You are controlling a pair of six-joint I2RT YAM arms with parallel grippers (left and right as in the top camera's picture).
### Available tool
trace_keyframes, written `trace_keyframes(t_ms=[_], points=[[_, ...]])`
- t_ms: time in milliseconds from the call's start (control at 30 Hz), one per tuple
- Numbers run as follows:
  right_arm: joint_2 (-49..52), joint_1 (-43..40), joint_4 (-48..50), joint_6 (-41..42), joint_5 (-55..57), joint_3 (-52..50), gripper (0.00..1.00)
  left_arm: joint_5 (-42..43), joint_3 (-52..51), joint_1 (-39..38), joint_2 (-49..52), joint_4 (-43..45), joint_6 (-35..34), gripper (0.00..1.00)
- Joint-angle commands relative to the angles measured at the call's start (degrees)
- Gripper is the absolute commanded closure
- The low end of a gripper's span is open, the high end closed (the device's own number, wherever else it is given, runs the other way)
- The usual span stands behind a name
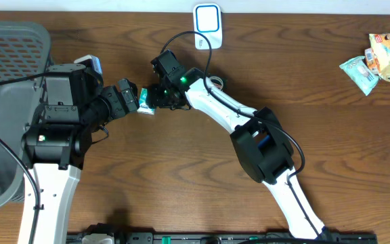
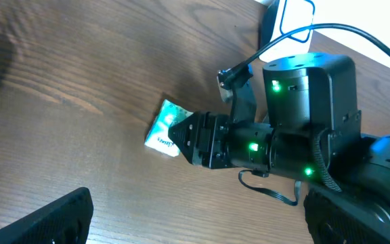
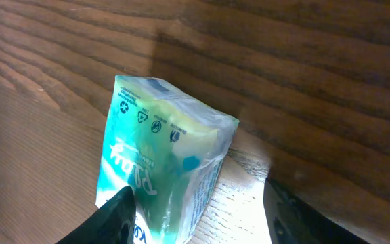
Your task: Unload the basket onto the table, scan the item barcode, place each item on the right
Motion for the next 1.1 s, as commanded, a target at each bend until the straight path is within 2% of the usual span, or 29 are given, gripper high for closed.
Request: trace_keyframes(t_ms=[0, 167, 200, 333, 533, 700, 900, 967, 1000, 1067], points=[[0.8, 0.5, 0.0, 0.8, -0.2, -0.3, 0.49, -0.3, 0.9, 0.2, 0.0, 0.0, 1.0, 0.02], [2.6, 0.9, 2.6, 0.8, -0.9, -0.3, 0.51, -0.3, 0.9, 0.2, 0.0, 0.0, 1.0, 0.02], [3.1, 0.9, 2.8, 0.8, -1.5, -0.3, 0.54, -0.3, 0.9, 0.2, 0.0, 0.0, 1.0, 0.02], [3.5, 0.7, 1.8, 0.7, -2.1, -0.3, 0.77, -0.3, 0.9, 0.2, 0.0, 0.0, 1.0, 0.02], [3.4, -1.1, -1.6, 0.7, -4.3, -0.3, 0.99, -0.3, 0.9, 0.2, 0.0, 0.0, 1.0, 0.02], [2.4, -5.6, -6.5, 0.4, -10.2, -0.3, 0.99, -0.3, 0.9, 0.2, 0.0, 0.0, 1.0, 0.02], [0.5, -13.9, -10.9, -9.8, -23.0, -0.3, 0.99, -0.3, 0.9, 0.2, 0.0, 0.0, 1.0, 0.02], [-0.1, -16.6, -12.0, -14.1, -28.9, -0.3, 0.99, -0.3, 0.9, 0.2, 0.0, 0.0, 1.0, 0.02], [-0.3, -19.2, -12.1, -21.2, -38.0, -0.3, 0.99, -0.3, 0.9, 0.2, 0.0, 0.0, 1.0, 0.02], [-0.3, -21.6, -12.1, -27.8, -48.0, -0.3, 0.99, -0.3, 0.9, 0.2, 0.0, 0.0, 1.0, 0.02]])
